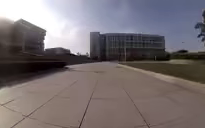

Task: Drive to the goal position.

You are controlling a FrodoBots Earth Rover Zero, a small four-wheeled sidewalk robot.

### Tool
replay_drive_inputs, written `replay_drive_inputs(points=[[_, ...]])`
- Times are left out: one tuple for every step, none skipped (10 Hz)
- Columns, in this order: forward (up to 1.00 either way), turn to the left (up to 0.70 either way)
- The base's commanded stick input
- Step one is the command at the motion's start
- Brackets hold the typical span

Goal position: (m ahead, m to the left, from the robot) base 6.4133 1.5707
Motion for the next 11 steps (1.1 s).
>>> replay_drive_inputs(points=[[0.70,0.00],[0.70,0.00],[0.70,0.00],[0.70,0.00],[0.70,0.00],[0.70,0.00],[0.74,0.00],[0.85,0.00],[0.88,0.00],[0.97,0.00],[1.00,0.00]])
